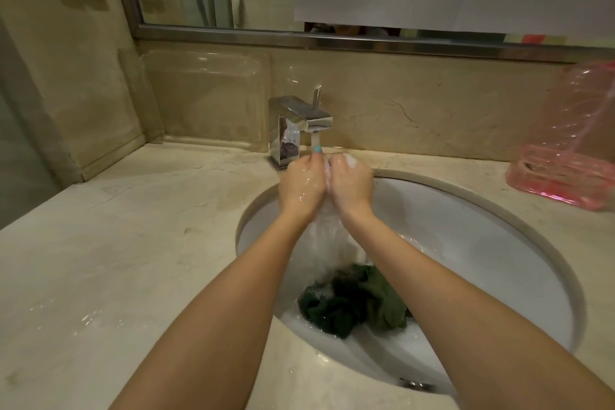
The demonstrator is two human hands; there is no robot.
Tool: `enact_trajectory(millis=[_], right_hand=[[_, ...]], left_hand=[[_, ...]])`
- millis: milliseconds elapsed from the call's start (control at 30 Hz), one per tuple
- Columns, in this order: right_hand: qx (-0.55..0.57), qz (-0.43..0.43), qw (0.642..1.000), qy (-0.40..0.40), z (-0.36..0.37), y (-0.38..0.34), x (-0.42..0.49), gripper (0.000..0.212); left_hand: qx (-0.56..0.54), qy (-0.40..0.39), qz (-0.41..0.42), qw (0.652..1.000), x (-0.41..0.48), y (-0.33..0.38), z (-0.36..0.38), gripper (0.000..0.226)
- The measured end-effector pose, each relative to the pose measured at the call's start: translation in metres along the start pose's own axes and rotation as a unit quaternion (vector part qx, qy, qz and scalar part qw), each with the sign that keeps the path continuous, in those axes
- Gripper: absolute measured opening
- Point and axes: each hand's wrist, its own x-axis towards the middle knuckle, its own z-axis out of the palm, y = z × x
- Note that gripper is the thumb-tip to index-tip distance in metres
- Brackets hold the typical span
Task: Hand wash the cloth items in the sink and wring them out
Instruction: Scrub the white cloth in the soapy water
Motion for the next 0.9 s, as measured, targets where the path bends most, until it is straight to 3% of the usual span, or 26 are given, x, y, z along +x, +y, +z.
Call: enact_trajectory(millis=[133, 333, 433, 500, 567, 667, 767, 900], right_hand=[[-0.099, -0.126, 0.987, -0.030, -0.005, -0.002, -0.003, 0.039], [-0.125, -0.022, 0.984, -0.121, -0.020, 0.000, -0.004, 0.021], [-0.153, 0.031, 0.973, -0.168, -0.031, -0.016, -0.001, 0.019], [-0.170, 0.080, 0.955, -0.229, -0.043, -0.024, -0.003, 0.022], [-0.199, 0.068, 0.944, -0.254, -0.052, -0.031, -0.006, 0.025], [-0.176, 0.008, 0.963, -0.203, -0.056, -0.040, -0.009, 0.026], [-0.098, 0.055, 0.984, -0.135, -0.060, -0.047, -0.010, 0.025], [-0.121, 0.041, 0.990, -0.064, -0.065, -0.052, -0.006, 0.027]], left_hand=[[-0.139, -0.067, -0.106, 0.982, -0.005, 0.006, -0.003, 0.034], [-0.127, -0.191, -0.208, 0.951, -0.016, 0.003, -0.027, 0.050], [-0.094, -0.215, -0.172, 0.957, -0.016, 0.007, -0.045, 0.035], [-0.049, -0.192, -0.094, 0.976, -0.013, 0.006, -0.060, 0.031], [-0.045, -0.192, -0.030, 0.980, -0.011, 0.002, -0.076, 0.031], [-0.067, -0.229, 0.009, 0.971, -0.018, -0.001, -0.094, 0.034], [-0.081, -0.261, 0.021, 0.962, -0.027, 0.006, -0.104, 0.026], [-0.001, -0.211, 0.029, 0.977, -0.028, 0.015, -0.105, 0.022]])
